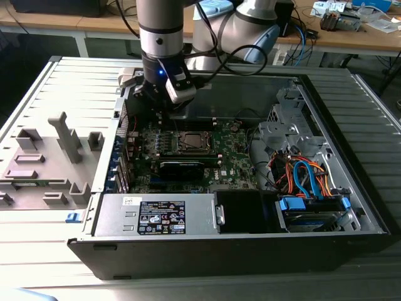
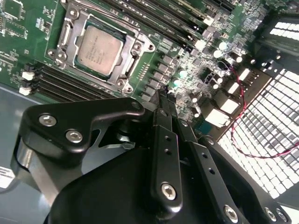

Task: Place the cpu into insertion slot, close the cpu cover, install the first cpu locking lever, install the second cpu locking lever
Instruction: 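Install the first cpu locking lever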

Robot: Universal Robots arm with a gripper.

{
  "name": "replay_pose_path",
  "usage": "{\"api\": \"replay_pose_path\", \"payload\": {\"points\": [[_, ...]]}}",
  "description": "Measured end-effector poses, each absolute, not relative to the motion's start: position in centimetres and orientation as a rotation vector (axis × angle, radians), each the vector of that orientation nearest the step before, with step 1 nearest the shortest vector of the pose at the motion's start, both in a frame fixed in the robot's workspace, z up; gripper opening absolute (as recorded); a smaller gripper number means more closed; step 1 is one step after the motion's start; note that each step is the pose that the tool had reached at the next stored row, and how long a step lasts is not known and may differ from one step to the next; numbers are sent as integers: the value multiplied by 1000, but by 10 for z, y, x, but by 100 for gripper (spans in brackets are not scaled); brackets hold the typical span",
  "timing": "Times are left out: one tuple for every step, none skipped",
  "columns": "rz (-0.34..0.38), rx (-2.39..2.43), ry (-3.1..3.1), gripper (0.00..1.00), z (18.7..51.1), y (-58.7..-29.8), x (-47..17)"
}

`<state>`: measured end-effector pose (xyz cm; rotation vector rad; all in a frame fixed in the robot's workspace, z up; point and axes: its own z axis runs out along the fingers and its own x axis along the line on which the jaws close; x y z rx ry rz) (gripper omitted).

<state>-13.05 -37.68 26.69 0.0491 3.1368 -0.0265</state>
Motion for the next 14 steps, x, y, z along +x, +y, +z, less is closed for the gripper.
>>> {"api": "replay_pose_path", "payload": {"points": [[-26, 49, 3137, 11, 267, -377, -132], [-27, 49, 3137, 11, 267, -377, -133], [-26, 49, 3137, 11, 267, -377, -135], [-26, 49, 3137, 11, 267, -376, -135], [-27, 49, 3137, 11, 267, -376, -137], [-27, 49, 3137, 11, 267, -376, -138], [-27, 49, 3137, 11, 267, -376, -140], [-27, 49, 3137, 11, 267, -375, -141], [-27, 49, 3137, 11, 267, -375, -141], [-27, 49, 3137, 11, 267, -374, -141], [-26, 49, 3137, 11, 267, -373, -141], [-25, 49, 3137, 11, 267, -372, -141], [-22, 49, 3137, 11, 267, -371, -141], [-19, 49, 3137, 11, 267, -371, -141]]}}
